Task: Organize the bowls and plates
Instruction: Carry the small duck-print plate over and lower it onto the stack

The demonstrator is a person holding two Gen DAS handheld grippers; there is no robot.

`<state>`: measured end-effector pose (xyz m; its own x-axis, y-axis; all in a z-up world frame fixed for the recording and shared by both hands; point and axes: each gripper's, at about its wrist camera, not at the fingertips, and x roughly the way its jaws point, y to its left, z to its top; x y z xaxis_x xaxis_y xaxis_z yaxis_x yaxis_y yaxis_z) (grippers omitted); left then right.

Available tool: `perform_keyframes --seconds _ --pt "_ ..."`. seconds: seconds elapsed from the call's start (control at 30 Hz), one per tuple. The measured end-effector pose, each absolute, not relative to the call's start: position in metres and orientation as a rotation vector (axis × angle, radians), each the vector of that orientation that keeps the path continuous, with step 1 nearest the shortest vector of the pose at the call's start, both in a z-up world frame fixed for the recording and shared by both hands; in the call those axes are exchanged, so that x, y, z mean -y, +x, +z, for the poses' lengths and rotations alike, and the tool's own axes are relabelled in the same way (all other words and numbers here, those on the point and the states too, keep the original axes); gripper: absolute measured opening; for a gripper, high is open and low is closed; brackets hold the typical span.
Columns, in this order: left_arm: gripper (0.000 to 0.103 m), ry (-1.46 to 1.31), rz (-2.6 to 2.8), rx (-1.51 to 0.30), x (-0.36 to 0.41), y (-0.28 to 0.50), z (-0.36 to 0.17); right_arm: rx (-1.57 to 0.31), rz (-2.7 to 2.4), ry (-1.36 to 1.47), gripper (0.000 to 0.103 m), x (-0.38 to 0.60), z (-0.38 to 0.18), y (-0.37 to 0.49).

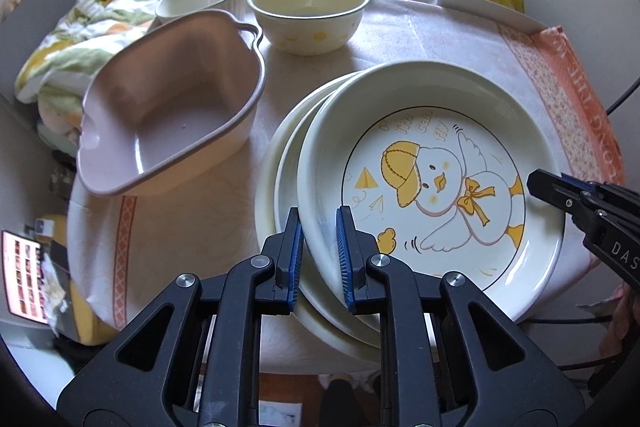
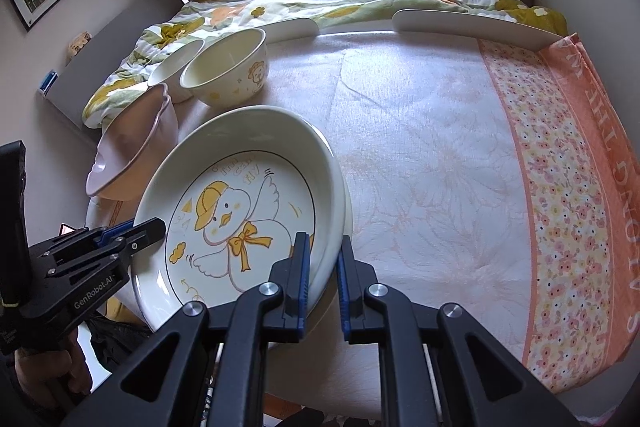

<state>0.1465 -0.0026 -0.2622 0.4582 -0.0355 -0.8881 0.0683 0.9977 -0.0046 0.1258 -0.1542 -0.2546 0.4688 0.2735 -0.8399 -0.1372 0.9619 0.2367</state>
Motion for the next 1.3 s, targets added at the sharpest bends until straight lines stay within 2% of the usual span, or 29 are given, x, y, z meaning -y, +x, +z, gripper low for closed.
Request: perform_keyframes --seconds 0.7,1.3 --pt "0.016 0.151 0.027 -1.119 0.021 0.144 -0.257 -1.08 0.27 0.142 0.012 0.156 -0.255 0.132" --pt "0.016 0.102 0.011 -1.091 0.009 0.145 -0.242 -1.088 0.286 0.131 0.012 0.155 -0.25 0.135"
